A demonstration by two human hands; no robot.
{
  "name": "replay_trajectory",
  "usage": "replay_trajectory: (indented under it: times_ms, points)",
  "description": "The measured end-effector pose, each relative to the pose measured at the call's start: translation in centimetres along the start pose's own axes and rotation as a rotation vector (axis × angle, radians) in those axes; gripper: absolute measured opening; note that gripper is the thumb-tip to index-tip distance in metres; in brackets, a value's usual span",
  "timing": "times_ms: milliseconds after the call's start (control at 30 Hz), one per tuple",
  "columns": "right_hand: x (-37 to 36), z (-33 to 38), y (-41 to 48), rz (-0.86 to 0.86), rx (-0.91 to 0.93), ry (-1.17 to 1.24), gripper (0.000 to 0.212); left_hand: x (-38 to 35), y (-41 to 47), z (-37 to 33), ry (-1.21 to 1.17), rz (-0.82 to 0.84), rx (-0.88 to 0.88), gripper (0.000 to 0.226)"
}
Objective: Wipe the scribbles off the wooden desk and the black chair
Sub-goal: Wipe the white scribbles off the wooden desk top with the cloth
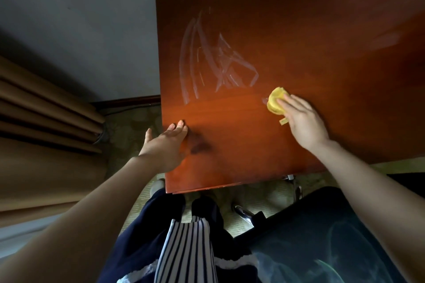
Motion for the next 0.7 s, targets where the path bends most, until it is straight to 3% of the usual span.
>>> replay_trajectory:
  times_ms: [233,700]
  points:
    - [-0.7,0.7,5.1,-0.039,-0.333,0.04,0.049,0.0,0.0,0.2,0.01,0.0,-0.004,0.064]
    - [-5.8,17.2,-3.0,-0.082,0.068,0.133,0.058,0.1,0.2,0.5,0.023,-0.044,0.006,0.066]
Point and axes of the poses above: each hand's wrist, its own y-axis towards the middle knuckle, its own x-axis out of the back of the hand, z = x × y, the point moved 8 cm from there along y, towards the middle knuckle, and after that the axes turned 3 degrees about z, right-handed, at the moved point
